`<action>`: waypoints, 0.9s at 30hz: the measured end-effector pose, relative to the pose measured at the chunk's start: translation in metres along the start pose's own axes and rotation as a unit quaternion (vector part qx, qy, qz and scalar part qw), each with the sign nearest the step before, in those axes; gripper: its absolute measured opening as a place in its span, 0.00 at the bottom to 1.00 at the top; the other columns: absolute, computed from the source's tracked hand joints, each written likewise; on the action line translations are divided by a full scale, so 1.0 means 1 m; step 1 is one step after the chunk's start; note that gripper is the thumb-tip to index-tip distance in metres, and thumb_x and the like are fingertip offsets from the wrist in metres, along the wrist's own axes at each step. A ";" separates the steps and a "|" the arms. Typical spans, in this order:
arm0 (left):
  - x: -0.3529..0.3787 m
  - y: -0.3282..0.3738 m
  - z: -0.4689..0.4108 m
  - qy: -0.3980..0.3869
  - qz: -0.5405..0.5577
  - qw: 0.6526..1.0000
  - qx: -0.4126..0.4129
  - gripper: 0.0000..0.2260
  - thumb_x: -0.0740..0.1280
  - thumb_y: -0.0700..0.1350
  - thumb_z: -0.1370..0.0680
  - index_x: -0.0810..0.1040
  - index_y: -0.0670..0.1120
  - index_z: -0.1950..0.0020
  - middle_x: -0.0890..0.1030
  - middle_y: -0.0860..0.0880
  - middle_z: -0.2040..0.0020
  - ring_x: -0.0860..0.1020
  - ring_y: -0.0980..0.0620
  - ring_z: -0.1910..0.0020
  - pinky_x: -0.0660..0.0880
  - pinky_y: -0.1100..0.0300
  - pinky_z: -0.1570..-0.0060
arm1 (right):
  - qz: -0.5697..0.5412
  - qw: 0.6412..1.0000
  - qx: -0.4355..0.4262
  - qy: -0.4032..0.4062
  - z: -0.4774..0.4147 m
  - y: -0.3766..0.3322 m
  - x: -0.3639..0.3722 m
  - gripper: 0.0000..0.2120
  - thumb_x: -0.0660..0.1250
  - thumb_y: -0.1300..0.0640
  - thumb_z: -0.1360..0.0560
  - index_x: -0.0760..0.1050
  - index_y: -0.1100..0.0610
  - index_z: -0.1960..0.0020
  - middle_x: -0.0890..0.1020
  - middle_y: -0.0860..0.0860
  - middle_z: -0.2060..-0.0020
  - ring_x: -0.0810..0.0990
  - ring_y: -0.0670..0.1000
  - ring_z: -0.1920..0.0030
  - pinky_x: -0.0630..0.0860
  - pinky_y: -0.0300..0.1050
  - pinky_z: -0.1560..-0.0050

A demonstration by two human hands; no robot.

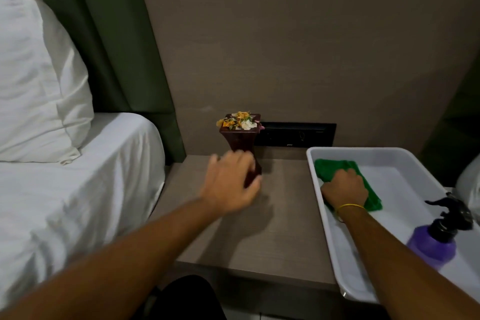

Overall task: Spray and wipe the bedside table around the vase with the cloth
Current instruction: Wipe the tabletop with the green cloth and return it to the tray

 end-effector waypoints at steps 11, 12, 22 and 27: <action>-0.031 -0.056 -0.150 -0.181 -0.095 0.978 0.041 0.36 0.59 0.76 0.22 0.65 0.56 0.20 0.66 0.48 0.17 0.64 0.40 0.19 0.62 0.27 0.28 | -0.589 0.756 0.226 0.174 0.038 0.002 -0.038 0.11 0.63 0.58 0.24 0.80 0.61 0.47 0.82 0.55 0.50 0.80 0.55 0.51 0.79 0.52 0.48; -0.026 -0.058 -0.151 -0.201 -0.097 0.974 0.048 0.38 0.59 0.77 0.23 0.63 0.57 0.19 0.64 0.48 0.15 0.62 0.40 0.18 0.61 0.26 0.27 | -0.592 0.754 0.207 0.196 0.049 -0.007 -0.040 0.14 0.64 0.57 0.24 0.80 0.61 0.42 0.82 0.54 0.48 0.80 0.54 0.49 0.79 0.51 0.46; -0.010 -0.066 -0.160 -0.237 0.024 0.970 0.047 0.30 0.48 0.69 0.18 0.74 0.57 0.24 0.77 0.48 0.24 0.74 0.45 0.26 0.67 0.38 0.26 | -0.286 0.860 -0.287 0.309 0.106 -0.129 0.001 0.23 0.70 0.62 0.25 0.72 0.71 0.33 0.77 0.71 0.40 0.73 0.66 0.38 0.72 0.53 0.29; -0.007 -0.070 -0.161 -0.236 0.045 0.968 0.071 0.24 0.52 0.57 0.14 0.76 0.50 0.24 0.78 0.43 0.26 0.75 0.43 0.28 0.68 0.42 0.26 | -0.121 0.815 -0.472 0.314 0.088 -0.163 0.041 0.08 0.63 0.64 0.19 0.78 0.63 0.44 0.74 0.61 0.47 0.76 0.65 0.48 0.76 0.62 0.43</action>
Point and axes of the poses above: each hand's wrist, its own z-axis away from the middle knuckle, its own x-axis out of the palm, y = z × x, the point moved 4 cm from there along -z, towards the middle knuckle
